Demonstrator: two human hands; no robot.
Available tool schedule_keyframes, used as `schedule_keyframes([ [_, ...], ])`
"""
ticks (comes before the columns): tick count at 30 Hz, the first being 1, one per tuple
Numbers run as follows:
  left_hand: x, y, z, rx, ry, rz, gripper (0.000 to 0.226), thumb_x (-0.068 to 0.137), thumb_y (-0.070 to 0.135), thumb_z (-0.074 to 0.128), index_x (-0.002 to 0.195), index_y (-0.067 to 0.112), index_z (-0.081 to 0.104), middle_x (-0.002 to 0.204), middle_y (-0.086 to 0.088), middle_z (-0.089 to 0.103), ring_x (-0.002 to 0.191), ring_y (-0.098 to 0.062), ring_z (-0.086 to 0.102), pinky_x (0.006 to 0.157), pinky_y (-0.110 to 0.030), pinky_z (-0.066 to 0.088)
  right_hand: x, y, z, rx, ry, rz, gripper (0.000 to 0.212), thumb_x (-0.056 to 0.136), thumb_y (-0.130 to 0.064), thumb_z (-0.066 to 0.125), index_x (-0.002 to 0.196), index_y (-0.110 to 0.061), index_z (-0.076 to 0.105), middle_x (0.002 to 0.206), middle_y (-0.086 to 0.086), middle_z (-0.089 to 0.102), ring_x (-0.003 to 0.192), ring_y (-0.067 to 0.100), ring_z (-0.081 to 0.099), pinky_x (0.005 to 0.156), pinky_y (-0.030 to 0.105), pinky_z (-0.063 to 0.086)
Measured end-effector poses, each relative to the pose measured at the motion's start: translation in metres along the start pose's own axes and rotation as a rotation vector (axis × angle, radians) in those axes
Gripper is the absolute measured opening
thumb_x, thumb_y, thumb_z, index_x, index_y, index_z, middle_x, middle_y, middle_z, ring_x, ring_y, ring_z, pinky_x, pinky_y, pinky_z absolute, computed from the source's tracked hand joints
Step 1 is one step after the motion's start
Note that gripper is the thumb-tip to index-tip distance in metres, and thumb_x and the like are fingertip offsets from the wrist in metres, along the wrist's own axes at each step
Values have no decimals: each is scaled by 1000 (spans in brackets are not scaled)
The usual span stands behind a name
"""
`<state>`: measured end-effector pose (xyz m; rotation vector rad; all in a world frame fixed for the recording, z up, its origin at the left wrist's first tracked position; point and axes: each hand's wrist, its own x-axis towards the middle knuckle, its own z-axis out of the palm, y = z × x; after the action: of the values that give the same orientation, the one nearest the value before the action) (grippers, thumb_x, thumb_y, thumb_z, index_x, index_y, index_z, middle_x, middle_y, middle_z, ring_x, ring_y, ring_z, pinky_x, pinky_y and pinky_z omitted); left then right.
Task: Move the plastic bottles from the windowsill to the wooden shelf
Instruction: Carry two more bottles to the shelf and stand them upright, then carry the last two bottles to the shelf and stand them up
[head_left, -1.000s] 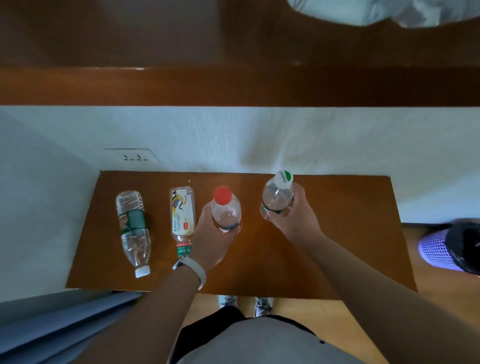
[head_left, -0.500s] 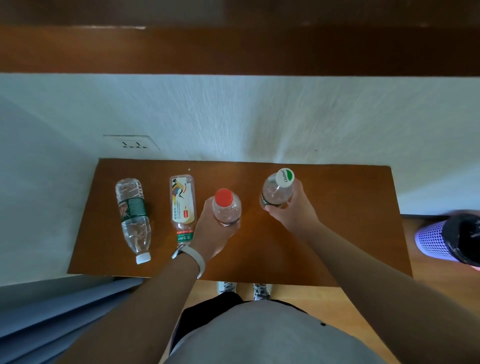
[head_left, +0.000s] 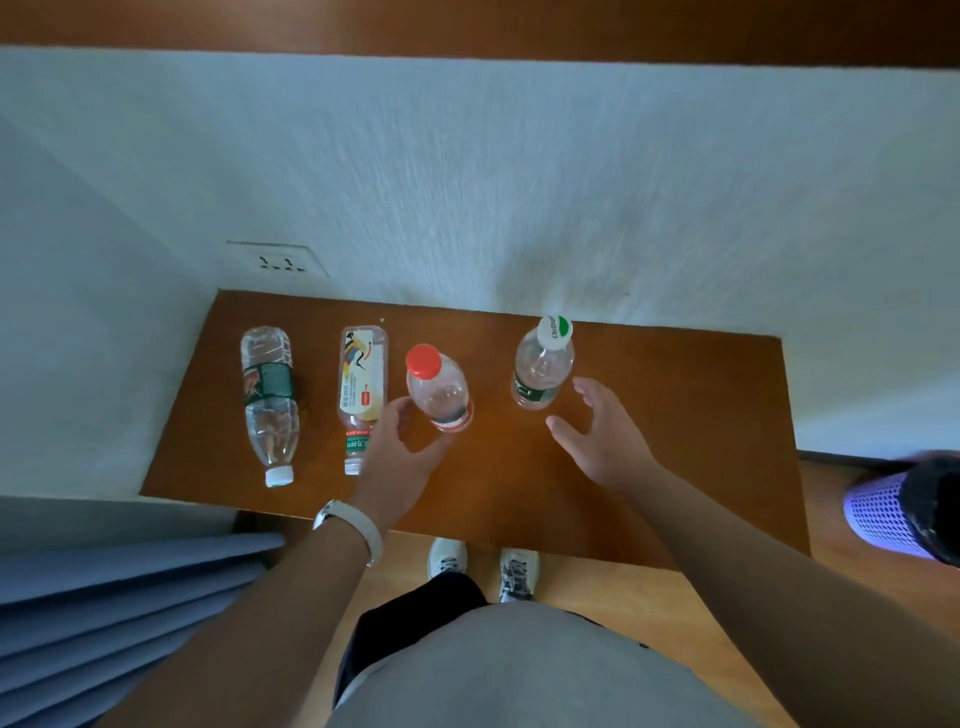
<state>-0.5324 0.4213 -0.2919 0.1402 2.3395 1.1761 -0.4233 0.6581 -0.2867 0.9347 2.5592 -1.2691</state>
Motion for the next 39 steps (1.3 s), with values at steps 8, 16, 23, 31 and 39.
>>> schedule_keyframes([
  [8, -49, -12, -6, 408, 80, 16, 63, 92, 39, 65, 148, 29, 37, 155, 4, 38, 142, -20, 35, 114, -47, 35, -23, 5, 6, -133, -166, -126, 56, 98, -49, 49, 144, -19, 45, 146, 0, 48, 134, 17, 43, 111, 39, 38],
  [16, -83, -25, -34, 558, 175, 71, 58, 94, 42, 59, 147, 30, 39, 156, 5, 36, 144, -20, 31, 116, -47, 26, -49, -47, 26, -371, -236, -544, 58, 101, -52, 39, 150, -22, 37, 152, -2, 41, 141, 17, 34, 111, 32, 31],
  [23, -166, -48, -67, 572, 246, 5, 60, 96, 54, 48, 150, 38, 30, 161, 8, 25, 150, -18, 17, 121, -45, 12, -88, -97, 61, -520, -307, -823, 58, 99, -53, 41, 147, -21, 42, 150, -1, 43, 141, 20, 35, 111, 39, 37],
  [31, -301, -101, -104, 556, 555, -22, 60, 92, 45, 55, 146, 21, 45, 150, -7, 45, 142, -30, 36, 117, -52, 28, -168, -148, 111, -641, -383, -1113, 57, 98, -51, 42, 146, -19, 44, 150, 0, 42, 138, 21, 36, 108, 42, 40],
  [39, -420, -160, -120, 520, 800, -142, 57, 89, 47, 49, 138, 19, 53, 144, -5, 51, 138, -30, 42, 112, -51, 33, -266, -194, 174, -704, -473, -1438, 64, 94, -55, 33, 144, -18, 47, 148, 2, 45, 139, 20, 36, 109, 42, 40],
])
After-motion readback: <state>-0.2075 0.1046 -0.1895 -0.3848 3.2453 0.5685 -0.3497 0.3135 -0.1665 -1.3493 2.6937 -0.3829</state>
